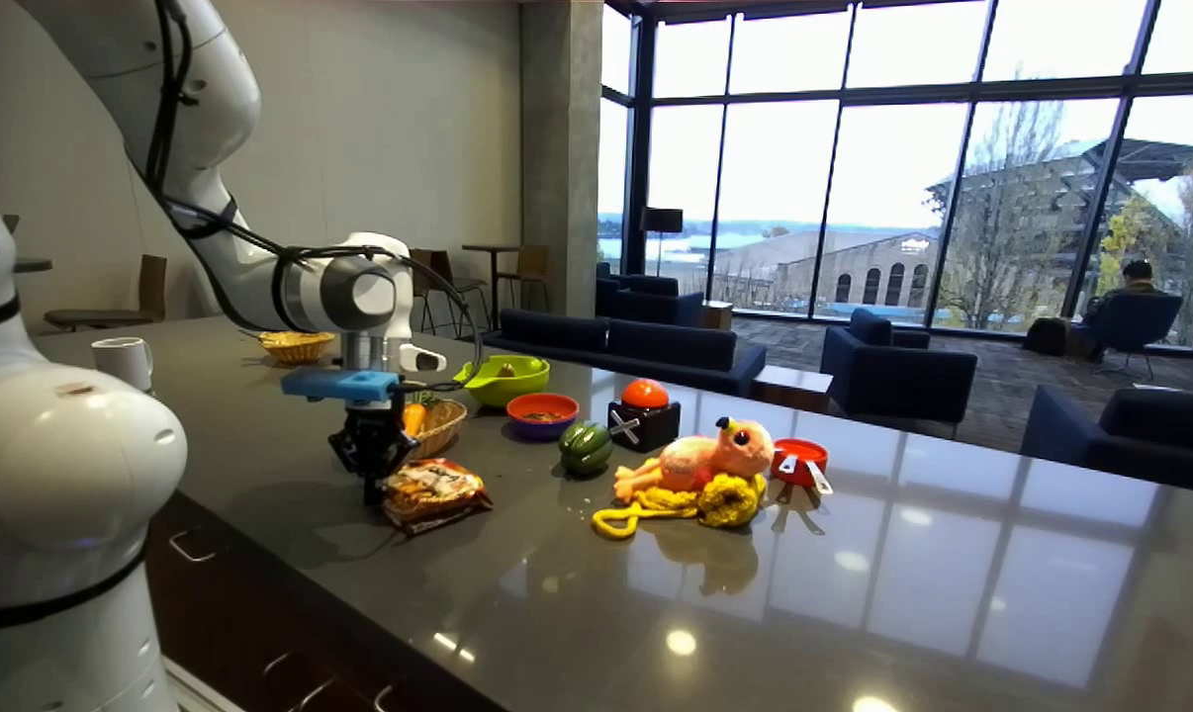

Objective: Move the brown packet to the left, then move it backwards

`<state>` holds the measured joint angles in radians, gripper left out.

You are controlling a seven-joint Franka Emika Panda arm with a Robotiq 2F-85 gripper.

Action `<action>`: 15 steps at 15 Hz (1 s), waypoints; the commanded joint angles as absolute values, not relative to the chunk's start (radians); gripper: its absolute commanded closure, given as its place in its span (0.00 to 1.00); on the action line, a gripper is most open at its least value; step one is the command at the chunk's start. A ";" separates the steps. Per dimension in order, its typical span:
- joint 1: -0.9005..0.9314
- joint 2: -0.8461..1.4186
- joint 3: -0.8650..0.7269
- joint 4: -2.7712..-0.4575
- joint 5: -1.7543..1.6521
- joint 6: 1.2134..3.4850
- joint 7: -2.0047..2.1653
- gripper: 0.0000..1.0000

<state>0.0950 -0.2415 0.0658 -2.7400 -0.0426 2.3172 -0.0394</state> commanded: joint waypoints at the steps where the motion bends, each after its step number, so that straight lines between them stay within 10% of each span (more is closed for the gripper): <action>1: 0.062 -0.223 0.069 -2.715 -0.095 2.355 0.003 1.00; 15: 0.043 -0.002 0.068 -2.491 -0.227 2.431 0.159 1.00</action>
<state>0.0456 -0.0477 0.0664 -2.5407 -0.1742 2.4164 0.0944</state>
